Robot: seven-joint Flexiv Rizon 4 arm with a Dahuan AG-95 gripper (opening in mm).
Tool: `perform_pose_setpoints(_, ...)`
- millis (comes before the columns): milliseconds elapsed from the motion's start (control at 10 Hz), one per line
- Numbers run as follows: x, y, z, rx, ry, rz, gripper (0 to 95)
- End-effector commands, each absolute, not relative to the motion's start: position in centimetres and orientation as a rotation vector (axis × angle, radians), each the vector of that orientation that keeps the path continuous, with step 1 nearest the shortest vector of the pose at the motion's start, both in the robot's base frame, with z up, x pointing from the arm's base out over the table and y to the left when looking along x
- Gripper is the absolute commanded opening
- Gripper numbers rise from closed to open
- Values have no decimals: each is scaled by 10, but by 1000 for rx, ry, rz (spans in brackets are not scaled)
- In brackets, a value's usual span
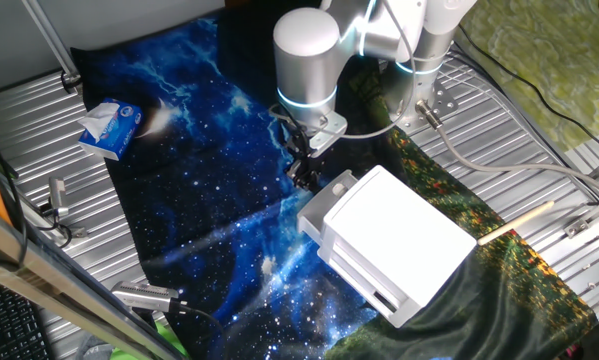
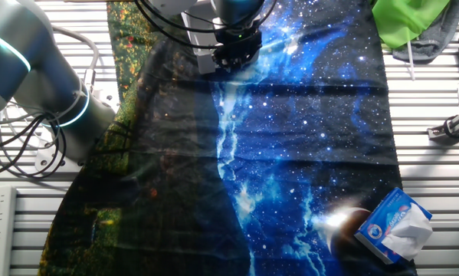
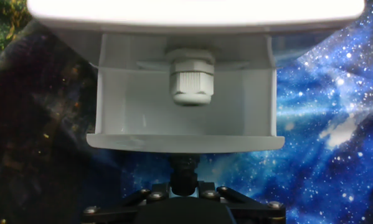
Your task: Grasp the handle and open the drawer
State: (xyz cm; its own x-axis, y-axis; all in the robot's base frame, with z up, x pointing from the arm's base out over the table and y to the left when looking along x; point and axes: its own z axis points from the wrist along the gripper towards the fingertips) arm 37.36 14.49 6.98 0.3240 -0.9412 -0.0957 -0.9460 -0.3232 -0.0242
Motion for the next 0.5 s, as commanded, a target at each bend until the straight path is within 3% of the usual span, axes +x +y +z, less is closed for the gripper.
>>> perform_pose_setpoints(100,373,143,71,-2499,1773,97,0)
perform_pose_setpoints(500,376,135,73,-2509,1756,100,0)
